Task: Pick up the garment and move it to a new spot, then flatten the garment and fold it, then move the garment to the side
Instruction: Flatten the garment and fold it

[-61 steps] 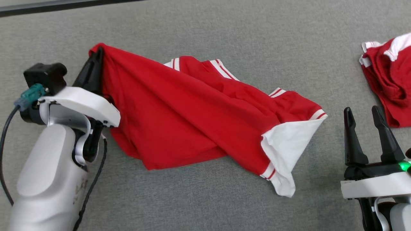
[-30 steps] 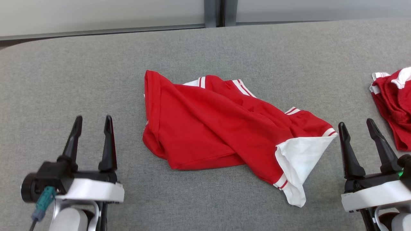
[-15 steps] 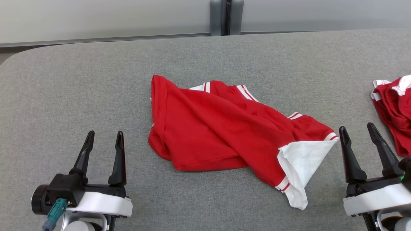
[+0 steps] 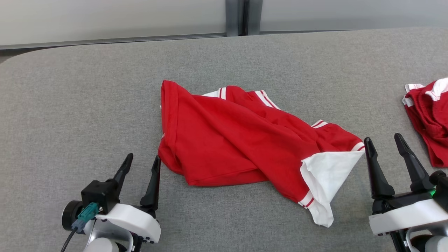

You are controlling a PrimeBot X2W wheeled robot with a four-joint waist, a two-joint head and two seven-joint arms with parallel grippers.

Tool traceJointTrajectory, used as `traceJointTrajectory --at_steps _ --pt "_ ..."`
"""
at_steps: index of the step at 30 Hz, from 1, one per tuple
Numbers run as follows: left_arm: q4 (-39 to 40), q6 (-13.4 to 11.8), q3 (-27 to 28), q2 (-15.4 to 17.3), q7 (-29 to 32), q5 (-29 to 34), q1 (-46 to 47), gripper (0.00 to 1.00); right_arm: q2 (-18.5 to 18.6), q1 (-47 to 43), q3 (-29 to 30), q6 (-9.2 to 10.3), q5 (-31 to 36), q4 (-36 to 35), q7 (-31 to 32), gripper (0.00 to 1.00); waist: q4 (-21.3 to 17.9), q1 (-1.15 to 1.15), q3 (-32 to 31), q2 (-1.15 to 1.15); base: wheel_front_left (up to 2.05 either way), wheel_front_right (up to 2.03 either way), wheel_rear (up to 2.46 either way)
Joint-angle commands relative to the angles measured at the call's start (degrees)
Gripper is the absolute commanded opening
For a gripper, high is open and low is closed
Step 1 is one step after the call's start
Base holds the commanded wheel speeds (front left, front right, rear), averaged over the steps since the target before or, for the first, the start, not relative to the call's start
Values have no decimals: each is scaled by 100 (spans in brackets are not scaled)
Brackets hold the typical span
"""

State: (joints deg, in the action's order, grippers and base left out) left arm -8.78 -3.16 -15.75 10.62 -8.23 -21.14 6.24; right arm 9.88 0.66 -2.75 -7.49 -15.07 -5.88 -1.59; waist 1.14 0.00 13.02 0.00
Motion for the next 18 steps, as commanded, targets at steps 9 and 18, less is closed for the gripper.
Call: traceJointTrajectory --at_steps 9,18 --pt "-1292 521 -184 -187 97 -341 655 85 -45 166 -41 0 -95 80 -102 100 -209 0 246 0 0 0 0" --pt "-1721 629 -165 -171 -145 -433 904 0 -70 180 16 0 -83 141 -160 100 -236 0 338 0 0 0 0"
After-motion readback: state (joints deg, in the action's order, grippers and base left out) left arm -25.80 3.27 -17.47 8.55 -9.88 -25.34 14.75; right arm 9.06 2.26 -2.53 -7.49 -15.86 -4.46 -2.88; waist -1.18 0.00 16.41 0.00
